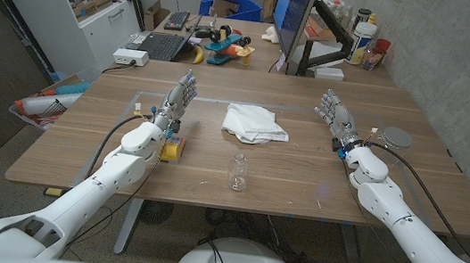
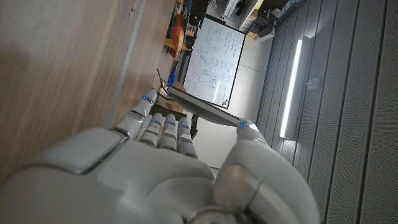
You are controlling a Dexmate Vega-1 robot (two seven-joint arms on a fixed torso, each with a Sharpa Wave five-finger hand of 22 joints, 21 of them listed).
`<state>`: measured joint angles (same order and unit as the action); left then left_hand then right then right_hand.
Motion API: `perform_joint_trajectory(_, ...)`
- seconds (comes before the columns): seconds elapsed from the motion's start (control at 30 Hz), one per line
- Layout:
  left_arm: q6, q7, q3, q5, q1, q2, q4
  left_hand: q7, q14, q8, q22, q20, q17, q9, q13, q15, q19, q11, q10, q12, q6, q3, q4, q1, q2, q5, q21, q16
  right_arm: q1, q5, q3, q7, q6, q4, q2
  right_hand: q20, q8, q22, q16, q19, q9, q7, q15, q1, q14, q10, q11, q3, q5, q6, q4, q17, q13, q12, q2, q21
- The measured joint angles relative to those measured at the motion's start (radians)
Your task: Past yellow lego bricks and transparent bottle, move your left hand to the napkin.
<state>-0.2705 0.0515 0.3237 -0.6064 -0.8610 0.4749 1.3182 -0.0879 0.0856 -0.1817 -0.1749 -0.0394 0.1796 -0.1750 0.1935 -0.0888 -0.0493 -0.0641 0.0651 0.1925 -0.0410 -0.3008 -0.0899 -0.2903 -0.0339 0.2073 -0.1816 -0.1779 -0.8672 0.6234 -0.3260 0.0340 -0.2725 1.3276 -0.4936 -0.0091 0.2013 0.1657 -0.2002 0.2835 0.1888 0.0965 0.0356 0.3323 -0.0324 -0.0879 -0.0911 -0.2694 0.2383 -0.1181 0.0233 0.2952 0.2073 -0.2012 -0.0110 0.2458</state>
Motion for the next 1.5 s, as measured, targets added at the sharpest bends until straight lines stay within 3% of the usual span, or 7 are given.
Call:
perform_joint_trajectory(0.13, 0.021, 0.025, -0.017, 0.041, -0.006, -0.013, 0.004, 0.0, 0.0, 0.0, 0.0, 0.0, 0.0, 0.0, 0.0, 0.0, 0.0, 0.0, 0.0, 0.0, 0.0, 0.0, 0.0, 0.0, 0.0, 0.0, 0.0, 0.0, -0.016, -0.011, 0.034, 0.005, 0.008, 0.017, 0.02, 0.0, 0.0, 0.0, 0.0, 0.0, 0.0, 0.0, 0.0, 0.0, 0.0, -0.005, -0.005, 0.0, 0.0, 0.0, 0.0, 0.0, -0.003, 0.0, 0.0, 0.0)
perform_joint_trajectory(0.17, 0.025, 0.03, -0.063, 0.05, -0.02, -0.047, 0.015, 0.0, 0.0, 0.0, 0.0, 0.0, 0.0, 0.0, 0.0, 0.0, 0.0, 0.0, 0.0, 0.0, 0.0, 0.0, 0.0, 0.0, 0.0, 0.0, 0.0, 0.0, -0.019, -0.011, 0.041, 0.005, 0.008, 0.02, 0.024, 0.0, 0.0, 0.0, 0.0, 0.0, 0.0, -0.003, 0.0, 0.0, 0.0, -0.005, -0.005, 0.0, 0.0, -0.005, 0.0, 0.0, -0.003, 0.0, 0.0, 0.0)
perform_joint_trajectory(0.33, 0.048, 0.056, -0.107, 0.095, -0.033, -0.078, 0.025, -0.005, 0.0, 0.0, 0.0, 0.001, 0.0, 0.0, 0.0, 0.0, -0.006, 0.0, 0.0, 0.001, 0.005, 0.0, 0.0, -0.004, 0.004, 0.0, 0.0, 0.0, -0.032, -0.063, 0.075, 0.025, 0.045, 0.034, 0.048, 0.0, 0.0, 0.0, 0.0, 0.0, 0.0, -0.002, 0.003, 0.0, -0.003, -0.005, -0.005, 0.0, 0.0, -0.009, 0.0, -0.001, -0.003, 0.0, 0.0, 0.0)
perform_joint_trajectory(0.47, 0.061, 0.075, -0.107, 0.129, -0.033, -0.078, 0.025, -0.005, 0.0, -0.004, 0.0, -0.002, 0.0, 0.0, 0.0, 0.0, -0.009, 0.0, 0.0, 0.004, 0.005, -0.003, 0.003, -0.004, 0.004, 0.0, 0.0, 0.0, -0.04, -0.063, 0.099, 0.025, 0.045, 0.042, 0.066, 0.0, 0.0, 0.0, -0.004, 0.0, 0.0, -0.004, 0.006, 0.0, -0.005, -0.005, -0.005, 0.0, 0.0, -0.011, 0.0, -0.003, -0.003, 0.0, 0.0, 0.0)
perform_joint_trajectory(0.5, 0.064, 0.079, -0.164, 0.136, -0.052, -0.115, 0.045, -0.005, 0.0, -0.004, 0.0, -0.002, 0.0, 0.0, 0.0, 0.0, -0.009, 0.0, 0.0, 0.004, 0.005, -0.003, 0.003, -0.004, 0.004, 0.0, 0.0, 0.0, -0.04, -0.063, 0.099, 0.025, 0.045, 0.042, 0.066, 0.0, 0.0, 0.0, -0.004, 0.0, 0.0, -0.006, 0.006, 0.0, -0.006, -0.005, -0.005, 0.0, 0.0, -0.013, 0.0, -0.003, -0.003, 0.0, 0.0, 0.0)
perform_joint_trajectory(0.73, 0.075, 0.1, -0.213, 0.187, -0.07, -0.146, 0.07, -0.005, 0.0, -0.004, 0.0, -0.002, 0.0, 0.0, 0.0, 0.0, -0.009, 0.0, 0.0, 0.004, 0.005, -0.003, 0.003, -0.008, 0.008, 0.0, 0.0, 0.0, -0.047, -0.123, 0.13, 0.051, 0.079, 0.048, 0.091, 0.004, 0.0, 0.0, -0.004, 0.003, 0.0, -0.007, 0.006, 0.0, -0.005, -0.011, -0.011, 0.0, 0.0, -0.014, 0.0, -0.003, -0.003, 0.0, 0.0, 0.0)
perform_joint_trajectory(1.5, 0.1, 0.134, -0.286, 0.289, -0.089, -0.193, 0.111, -0.001, 0.0, -0.004, 0.003, -0.007, 0.0, 0.0, 0.0, 0.0, -0.014, 0.0, 0.0, 0.004, 0.009, -0.016, 0.016, -0.025, 0.025, 0.0, 0.0, -0.004, -0.062, -0.197, 0.163, 0.049, 0.09, 0.052, 0.117, 0.005, 0.0, 0.0, -0.004, 0.005, 0.0, -0.014, 0.0, 0.0, -0.011, -0.021, -0.011, 0.0, 0.0, -0.032, 0.0, -0.012, -0.007, 0.0, 0.0, -0.006)
